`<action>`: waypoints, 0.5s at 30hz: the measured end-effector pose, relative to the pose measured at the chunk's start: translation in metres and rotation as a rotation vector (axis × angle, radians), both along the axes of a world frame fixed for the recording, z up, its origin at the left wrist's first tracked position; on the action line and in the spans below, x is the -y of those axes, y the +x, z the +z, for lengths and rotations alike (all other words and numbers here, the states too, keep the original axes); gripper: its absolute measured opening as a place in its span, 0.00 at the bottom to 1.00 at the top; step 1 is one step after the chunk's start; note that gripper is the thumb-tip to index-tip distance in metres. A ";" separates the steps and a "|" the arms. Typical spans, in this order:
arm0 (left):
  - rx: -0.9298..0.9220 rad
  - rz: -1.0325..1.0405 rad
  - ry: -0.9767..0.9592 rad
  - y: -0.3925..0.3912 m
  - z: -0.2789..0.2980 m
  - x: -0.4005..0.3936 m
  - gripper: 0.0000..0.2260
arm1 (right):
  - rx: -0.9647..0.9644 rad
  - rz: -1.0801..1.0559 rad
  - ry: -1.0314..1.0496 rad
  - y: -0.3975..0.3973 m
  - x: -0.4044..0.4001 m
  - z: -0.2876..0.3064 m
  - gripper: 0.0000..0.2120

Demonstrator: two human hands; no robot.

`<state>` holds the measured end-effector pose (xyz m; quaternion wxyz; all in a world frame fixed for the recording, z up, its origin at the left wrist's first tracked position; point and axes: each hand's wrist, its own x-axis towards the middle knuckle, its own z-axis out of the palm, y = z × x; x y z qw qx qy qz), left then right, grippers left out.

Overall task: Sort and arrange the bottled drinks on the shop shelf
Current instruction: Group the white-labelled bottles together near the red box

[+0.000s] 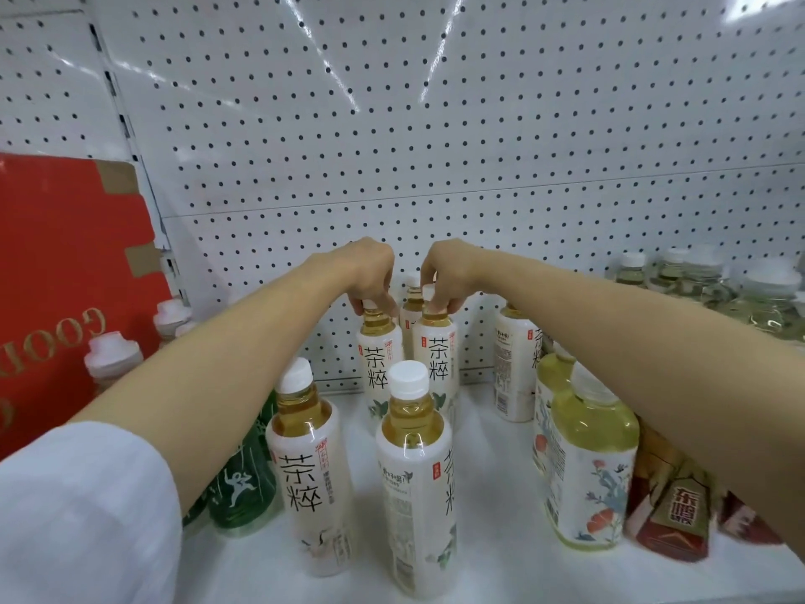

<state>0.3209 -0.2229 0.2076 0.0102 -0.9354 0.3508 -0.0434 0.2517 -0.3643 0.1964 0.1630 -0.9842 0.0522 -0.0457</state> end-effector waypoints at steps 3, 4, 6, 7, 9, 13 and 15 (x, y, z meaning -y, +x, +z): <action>0.000 -0.001 0.004 0.001 -0.002 0.000 0.16 | 0.027 -0.015 0.016 0.003 0.000 -0.003 0.21; 0.000 -0.001 0.004 0.001 -0.002 0.000 0.16 | 0.033 -0.017 0.018 0.004 0.000 -0.004 0.21; 0.011 0.001 0.006 0.000 -0.002 0.000 0.16 | 0.037 -0.017 0.017 0.005 -0.001 -0.005 0.21; 0.020 0.001 0.006 0.000 -0.002 -0.001 0.16 | 0.034 -0.017 0.017 0.005 -0.002 -0.004 0.21; 0.033 0.008 0.010 0.000 -0.002 -0.001 0.16 | 0.032 -0.022 0.016 0.005 -0.002 -0.005 0.20; 0.042 0.038 0.044 0.000 -0.003 -0.002 0.16 | 0.032 -0.035 0.032 0.001 -0.002 -0.006 0.19; 0.012 0.054 0.049 -0.002 -0.001 -0.005 0.18 | 0.011 -0.039 0.034 -0.003 -0.004 -0.006 0.20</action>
